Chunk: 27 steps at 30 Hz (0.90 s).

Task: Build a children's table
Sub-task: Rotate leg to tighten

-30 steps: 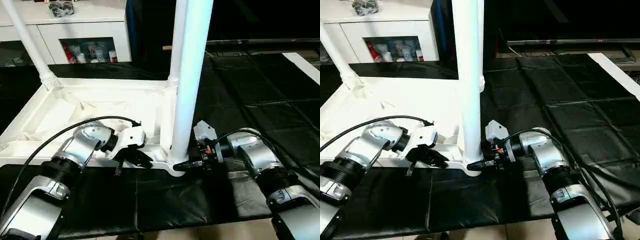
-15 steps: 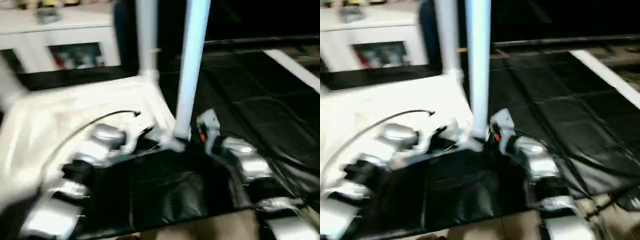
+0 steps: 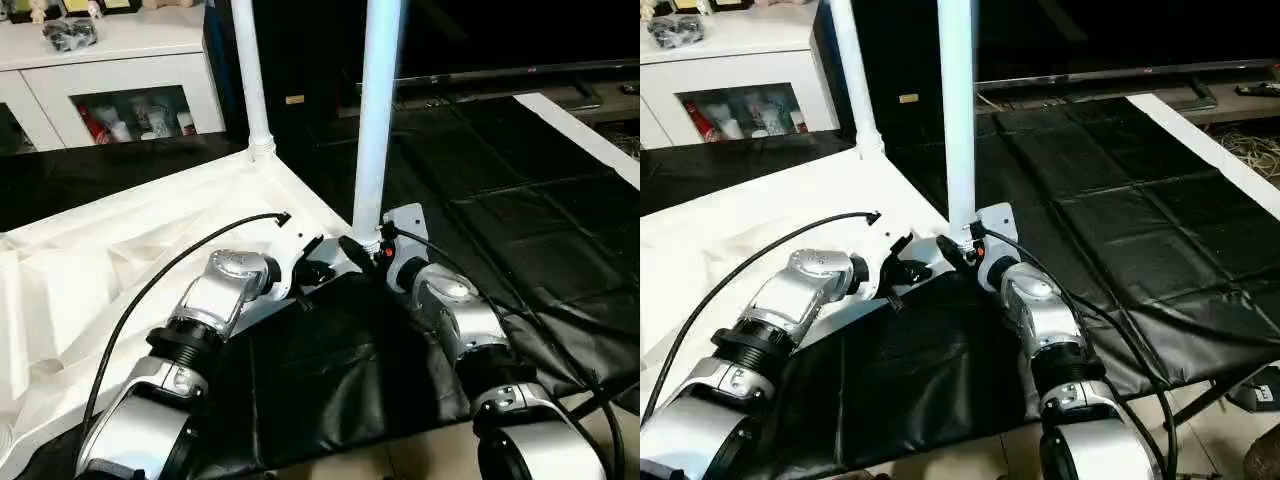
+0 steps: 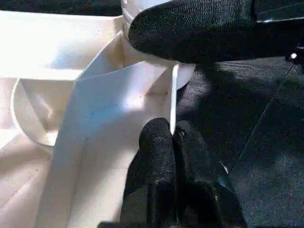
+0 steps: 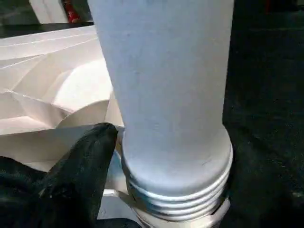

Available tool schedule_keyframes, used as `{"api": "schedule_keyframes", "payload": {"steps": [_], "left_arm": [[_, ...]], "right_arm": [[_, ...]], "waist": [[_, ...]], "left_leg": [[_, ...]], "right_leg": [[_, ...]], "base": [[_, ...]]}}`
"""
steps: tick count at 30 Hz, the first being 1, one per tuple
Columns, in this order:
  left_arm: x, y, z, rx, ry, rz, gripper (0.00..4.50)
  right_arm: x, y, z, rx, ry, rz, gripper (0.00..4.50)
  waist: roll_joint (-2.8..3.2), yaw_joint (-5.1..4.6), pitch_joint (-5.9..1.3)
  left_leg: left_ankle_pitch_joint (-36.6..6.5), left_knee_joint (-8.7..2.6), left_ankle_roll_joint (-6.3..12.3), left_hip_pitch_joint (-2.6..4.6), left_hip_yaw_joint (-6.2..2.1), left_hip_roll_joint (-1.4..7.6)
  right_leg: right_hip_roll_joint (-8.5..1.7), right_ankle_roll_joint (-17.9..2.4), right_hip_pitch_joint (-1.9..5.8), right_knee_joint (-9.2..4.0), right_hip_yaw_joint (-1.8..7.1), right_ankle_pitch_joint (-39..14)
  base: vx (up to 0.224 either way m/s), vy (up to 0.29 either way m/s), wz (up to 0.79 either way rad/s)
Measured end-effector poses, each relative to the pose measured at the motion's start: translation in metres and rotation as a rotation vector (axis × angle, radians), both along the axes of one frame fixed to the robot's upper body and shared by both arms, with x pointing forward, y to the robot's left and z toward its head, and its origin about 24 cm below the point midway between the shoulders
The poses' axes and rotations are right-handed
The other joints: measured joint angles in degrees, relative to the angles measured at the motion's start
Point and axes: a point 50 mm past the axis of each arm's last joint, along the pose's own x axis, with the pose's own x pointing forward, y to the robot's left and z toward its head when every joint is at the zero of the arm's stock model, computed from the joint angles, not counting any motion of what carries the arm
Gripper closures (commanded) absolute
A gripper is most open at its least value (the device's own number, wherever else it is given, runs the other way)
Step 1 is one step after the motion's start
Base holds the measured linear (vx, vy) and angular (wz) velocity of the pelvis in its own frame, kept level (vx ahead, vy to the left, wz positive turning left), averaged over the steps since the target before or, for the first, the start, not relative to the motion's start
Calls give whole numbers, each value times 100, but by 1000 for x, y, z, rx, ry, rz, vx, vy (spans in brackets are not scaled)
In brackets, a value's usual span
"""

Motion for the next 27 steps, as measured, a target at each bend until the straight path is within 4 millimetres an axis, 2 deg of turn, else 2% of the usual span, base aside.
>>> {"api": "schedule_keyframes", "payload": {"steps": [3,4,6,10,15,19,27], "left_arm": [[-1,2,1,6,-17,-39,450],[-1,3,1,6,-20,-48,450],[-3,6,1,15,-34,-94,450],[-8,22,2,38,-31,-219,450],[-16,37,5,106,-27,-399,450],[-22,44,7,133,0,-517,450],[-29,50,10,162,29,-654,450]], "right_arm": [[-3,-5,0,-2,-17,56,38],[-4,-7,0,-7,-20,73,17],[-9,-17,0,-12,-32,138,4],[-21,-40,1,-48,-36,346,4],[-28,-53,9,-85,-24,544,4],[-29,-56,21,-129,-21,719,4],[-35,-49,25,-181,3,939,4]], "waist": [[2,8,-1],[3,11,-1],[3,39,-1],[3,101,-1],[3,209,-1],[0,265,-3],[0,339,-3]], "left_leg": [[0,-9,0,-1,0,0],[0,-12,0,-2,0,0],[-1,-15,0,-4,0,1],[0,-18,0,-5,-1,6],[0,-12,0,-4,1,8],[0,-8,0,-4,7,7],[0,-7,0,-6,7,8]], "right_leg": [[0,12,-2,0,-1,-7],[0,15,-3,-1,-2,-9],[0,24,-3,-1,-4,-14],[1,26,-4,2,-10,-16],[1,24,-2,6,-7,-15],[-1,24,3,6,-1,-15],[-1,25,1,8,-1,-15]], "base": [[0,0,0],[0,0,0],[0,0,0],[0,0,0],[0,0,0],[0,0,0],[0,0,0]]}}
